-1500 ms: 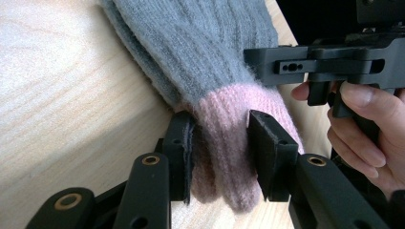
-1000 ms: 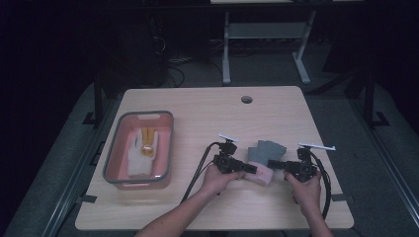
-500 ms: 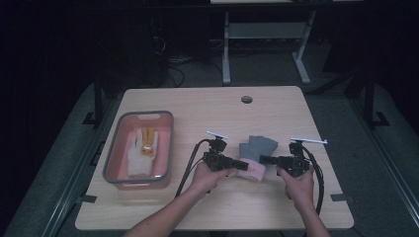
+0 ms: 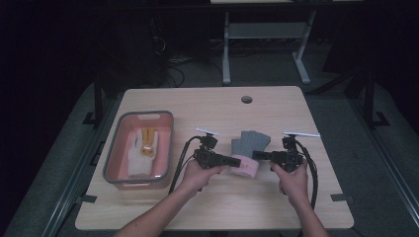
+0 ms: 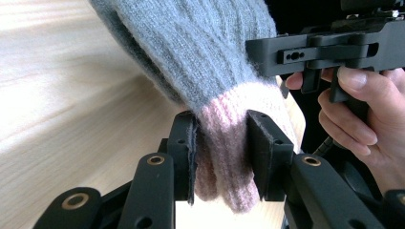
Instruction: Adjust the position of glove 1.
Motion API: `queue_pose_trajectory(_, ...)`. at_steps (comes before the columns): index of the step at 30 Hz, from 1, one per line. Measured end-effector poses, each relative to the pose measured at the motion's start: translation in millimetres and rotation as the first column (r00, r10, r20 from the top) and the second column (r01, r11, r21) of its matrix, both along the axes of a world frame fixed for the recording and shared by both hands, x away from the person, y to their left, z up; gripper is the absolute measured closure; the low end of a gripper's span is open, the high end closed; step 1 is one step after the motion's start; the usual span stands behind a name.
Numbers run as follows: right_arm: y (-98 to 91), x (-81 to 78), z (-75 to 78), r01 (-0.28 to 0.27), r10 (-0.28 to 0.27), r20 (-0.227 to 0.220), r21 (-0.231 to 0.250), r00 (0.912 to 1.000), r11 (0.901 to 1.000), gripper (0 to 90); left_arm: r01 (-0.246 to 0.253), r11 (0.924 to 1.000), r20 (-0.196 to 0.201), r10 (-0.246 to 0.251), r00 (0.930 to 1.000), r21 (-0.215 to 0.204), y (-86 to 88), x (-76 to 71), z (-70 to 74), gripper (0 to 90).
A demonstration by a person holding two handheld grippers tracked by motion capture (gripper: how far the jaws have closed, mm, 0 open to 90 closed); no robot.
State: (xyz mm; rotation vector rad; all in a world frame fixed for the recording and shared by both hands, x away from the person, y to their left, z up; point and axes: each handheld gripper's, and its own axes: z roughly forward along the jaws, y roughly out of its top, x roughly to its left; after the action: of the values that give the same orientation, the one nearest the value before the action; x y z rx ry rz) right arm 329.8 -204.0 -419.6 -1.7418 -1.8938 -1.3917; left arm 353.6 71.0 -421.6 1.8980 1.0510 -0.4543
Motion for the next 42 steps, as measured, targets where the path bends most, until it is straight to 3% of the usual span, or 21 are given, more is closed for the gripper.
queue_pose_trajectory(42, 63.2, 24.1, 38.9, -0.132, 0.130, 0.046, 0.040, 0.9904, 0.9904, 78.1, -0.066, 0.9970, 0.054, 0.068, 0.9962, -0.040, 73.5, -2.3, 35.8, 65.4)
